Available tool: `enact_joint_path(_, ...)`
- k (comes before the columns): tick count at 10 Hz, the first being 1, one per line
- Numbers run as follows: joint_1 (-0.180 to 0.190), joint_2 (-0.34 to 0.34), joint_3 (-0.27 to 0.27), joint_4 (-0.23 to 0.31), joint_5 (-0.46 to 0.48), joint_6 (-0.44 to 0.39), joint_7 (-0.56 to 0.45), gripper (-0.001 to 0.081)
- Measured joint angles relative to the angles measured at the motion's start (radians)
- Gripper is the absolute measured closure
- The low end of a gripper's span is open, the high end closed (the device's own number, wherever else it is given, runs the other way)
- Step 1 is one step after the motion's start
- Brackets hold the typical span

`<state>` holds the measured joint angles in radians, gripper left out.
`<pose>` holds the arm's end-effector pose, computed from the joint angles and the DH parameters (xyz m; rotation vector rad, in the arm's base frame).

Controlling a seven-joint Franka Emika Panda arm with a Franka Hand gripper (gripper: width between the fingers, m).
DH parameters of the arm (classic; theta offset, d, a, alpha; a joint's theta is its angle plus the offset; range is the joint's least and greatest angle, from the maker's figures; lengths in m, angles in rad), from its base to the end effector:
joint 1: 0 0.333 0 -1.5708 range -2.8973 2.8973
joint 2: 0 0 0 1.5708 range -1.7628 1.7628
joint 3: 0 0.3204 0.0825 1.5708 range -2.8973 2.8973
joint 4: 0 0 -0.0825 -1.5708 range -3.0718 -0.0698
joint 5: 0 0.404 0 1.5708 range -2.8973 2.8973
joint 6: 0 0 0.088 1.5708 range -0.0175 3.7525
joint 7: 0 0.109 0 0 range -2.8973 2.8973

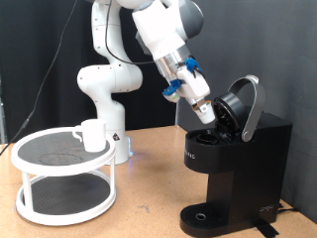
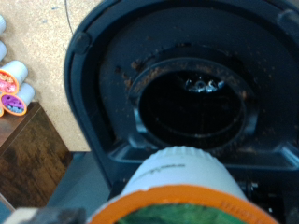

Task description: Make a cup of coffee with the keurig machine

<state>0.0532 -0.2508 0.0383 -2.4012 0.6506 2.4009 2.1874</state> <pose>0.4943 0.0509 0.4292 -0.8086 2.5570 0.4649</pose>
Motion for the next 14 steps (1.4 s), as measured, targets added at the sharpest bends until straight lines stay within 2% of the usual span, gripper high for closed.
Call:
enact_joint_path(4,0.000,0.046,0.015,-0.012,-0.003,0.053,0.001,0.0434)
enact_joint_path(11,0.000,0.074,0.025,-0.024,0.020,0.072,-0.008,0.0434)
enact_joint_path(12,0.000,0.074,0.025,-0.024,0.034,0.072,-0.017,0.0201)
enact_joint_path(13,0.000,0.073,0.024,-0.024,0.059,0.070,-0.041,0.0112)
enact_joint_path(14,0.000,0.066,0.021,-0.024,0.092,0.059,-0.070,0.0112)
